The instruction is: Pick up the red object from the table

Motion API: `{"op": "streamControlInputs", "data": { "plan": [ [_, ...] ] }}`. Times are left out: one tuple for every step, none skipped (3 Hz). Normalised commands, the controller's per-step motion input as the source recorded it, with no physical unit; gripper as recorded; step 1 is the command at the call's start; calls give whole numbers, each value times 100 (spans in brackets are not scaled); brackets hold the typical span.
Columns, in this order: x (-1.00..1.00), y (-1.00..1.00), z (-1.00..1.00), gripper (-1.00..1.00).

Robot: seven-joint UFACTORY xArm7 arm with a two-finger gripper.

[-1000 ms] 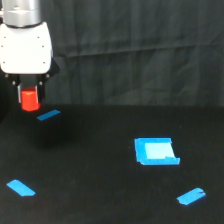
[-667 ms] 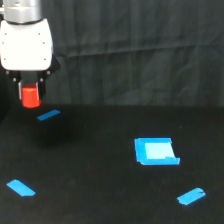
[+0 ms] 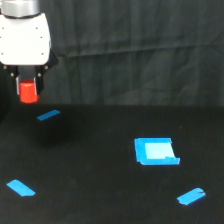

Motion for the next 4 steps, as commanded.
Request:
{"op": "streamControlInputs", "data": {
  "plan": [
    [-2, 5, 36, -100],
    [-2, 14, 27, -100],
    [0, -3, -6, -100],
    [-2, 2, 11, -100]
  ]
}}
